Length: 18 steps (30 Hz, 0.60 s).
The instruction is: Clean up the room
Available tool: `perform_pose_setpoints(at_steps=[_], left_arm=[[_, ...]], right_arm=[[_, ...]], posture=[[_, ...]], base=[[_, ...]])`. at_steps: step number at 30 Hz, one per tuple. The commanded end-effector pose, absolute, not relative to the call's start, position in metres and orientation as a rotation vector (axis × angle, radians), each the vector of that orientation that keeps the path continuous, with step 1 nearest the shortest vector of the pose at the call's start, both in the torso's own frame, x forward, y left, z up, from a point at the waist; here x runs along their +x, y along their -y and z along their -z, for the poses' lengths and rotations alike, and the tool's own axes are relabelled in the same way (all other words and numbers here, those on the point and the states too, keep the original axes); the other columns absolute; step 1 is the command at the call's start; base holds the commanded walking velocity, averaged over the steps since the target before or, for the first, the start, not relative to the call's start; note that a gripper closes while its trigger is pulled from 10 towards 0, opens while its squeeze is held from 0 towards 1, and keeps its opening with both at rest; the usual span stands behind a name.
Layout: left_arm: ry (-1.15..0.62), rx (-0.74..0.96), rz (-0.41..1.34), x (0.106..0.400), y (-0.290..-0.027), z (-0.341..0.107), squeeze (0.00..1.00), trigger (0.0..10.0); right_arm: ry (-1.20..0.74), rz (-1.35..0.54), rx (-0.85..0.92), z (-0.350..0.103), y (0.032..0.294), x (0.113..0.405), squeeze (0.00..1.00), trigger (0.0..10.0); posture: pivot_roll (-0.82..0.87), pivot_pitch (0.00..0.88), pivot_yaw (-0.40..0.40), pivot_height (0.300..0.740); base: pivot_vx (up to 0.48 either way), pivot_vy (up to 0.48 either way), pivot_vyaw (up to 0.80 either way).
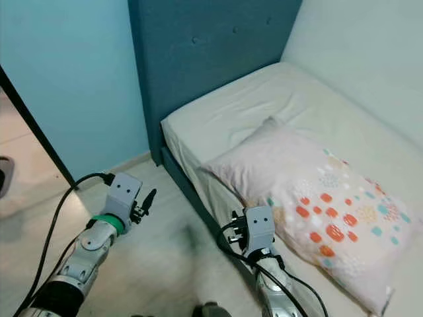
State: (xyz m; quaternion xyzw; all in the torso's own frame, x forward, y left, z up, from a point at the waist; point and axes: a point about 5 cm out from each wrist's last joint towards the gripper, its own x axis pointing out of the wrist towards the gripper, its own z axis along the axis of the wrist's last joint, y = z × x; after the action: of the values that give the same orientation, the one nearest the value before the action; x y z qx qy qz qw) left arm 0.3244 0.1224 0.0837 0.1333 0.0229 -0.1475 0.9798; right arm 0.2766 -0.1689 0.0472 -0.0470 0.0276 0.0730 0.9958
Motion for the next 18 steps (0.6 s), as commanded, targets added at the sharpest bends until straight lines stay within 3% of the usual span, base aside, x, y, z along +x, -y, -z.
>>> perform_pose_setpoints(at_steps=[1, 18], left_arm=[[-0.072, 0.269, 0.316, 0.3197, -0.1174, -0.0759, 0.0, 10.0], [-0.073, 0.268, 0.324, 0.3179, -0.115, -0.0747, 0.0, 10.0]], right_arm=[[-0.084, -0.134, -0.095, -0.0414, 0.1746, 0.272, 0.0, 10.0], [-0.089, -0.133, -0.092, -0.0408, 0.176, 0.2707, 0.0, 10.0]], posture=[[-0.05, 0.124, -0.003, 0.74], [-0.05, 0.134, -0.008, 0.74]], base=[[0.371, 0.0, 0.0], [0.369, 0.0, 0.0]])
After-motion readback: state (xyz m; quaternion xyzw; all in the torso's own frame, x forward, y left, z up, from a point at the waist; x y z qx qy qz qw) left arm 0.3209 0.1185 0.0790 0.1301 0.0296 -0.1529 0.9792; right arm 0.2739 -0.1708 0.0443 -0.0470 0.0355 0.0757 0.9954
